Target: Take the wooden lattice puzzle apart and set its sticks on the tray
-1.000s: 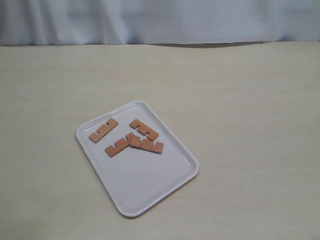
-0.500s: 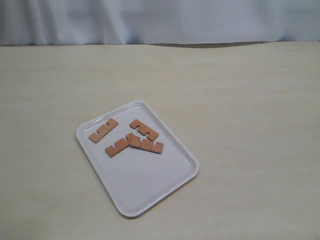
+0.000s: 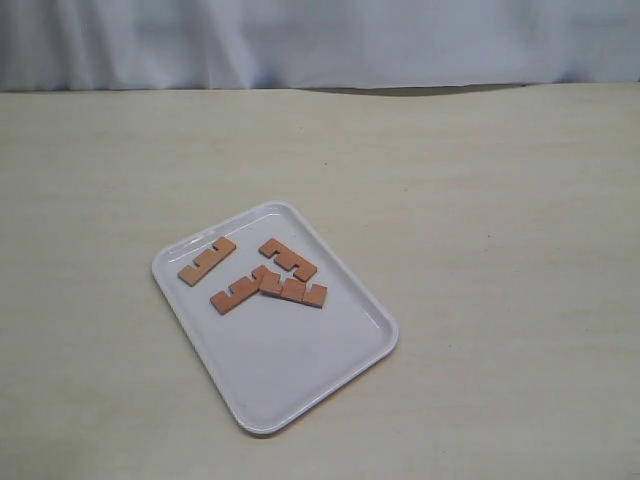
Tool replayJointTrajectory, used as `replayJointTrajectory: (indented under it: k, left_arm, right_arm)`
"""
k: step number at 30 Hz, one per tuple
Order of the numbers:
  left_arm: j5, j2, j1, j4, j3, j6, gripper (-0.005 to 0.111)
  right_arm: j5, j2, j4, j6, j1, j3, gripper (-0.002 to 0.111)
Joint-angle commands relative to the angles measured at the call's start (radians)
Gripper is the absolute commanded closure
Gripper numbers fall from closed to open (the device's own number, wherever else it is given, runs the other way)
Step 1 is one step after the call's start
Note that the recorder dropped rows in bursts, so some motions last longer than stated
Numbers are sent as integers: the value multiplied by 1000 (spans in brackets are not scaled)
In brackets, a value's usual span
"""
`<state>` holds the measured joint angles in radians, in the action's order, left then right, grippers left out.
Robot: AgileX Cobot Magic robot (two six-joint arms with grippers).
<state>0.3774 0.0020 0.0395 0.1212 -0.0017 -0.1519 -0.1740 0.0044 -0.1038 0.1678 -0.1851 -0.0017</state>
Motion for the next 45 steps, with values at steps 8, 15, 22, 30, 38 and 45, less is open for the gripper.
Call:
replayJointTrajectory:
  k: [8,15,22,30,38,45]
  left_arm:
    - [-17,-2,8,0,2,0,107]
    - [-17,-2,8,0,2,0,107]
    - [-17,-2,8,0,2,0,107]
    - [-17,-2,8,0,2,0,107]
    - [-17,-2,8,0,2,0,107]
    - [-17,-2,8,0,2,0,107]
  right_arm:
    - [-98,-4,95,2,1,2,104]
    - [-175,-4,137,-19,1,2,104]
    - [-173,-4,139,-19,1,2,104]
    - [-173,-4,139,-19,1,2,104]
    - [-173,-4,139,-19,1,2,104]
    - [-173,-4,139,-19,1,2,104]
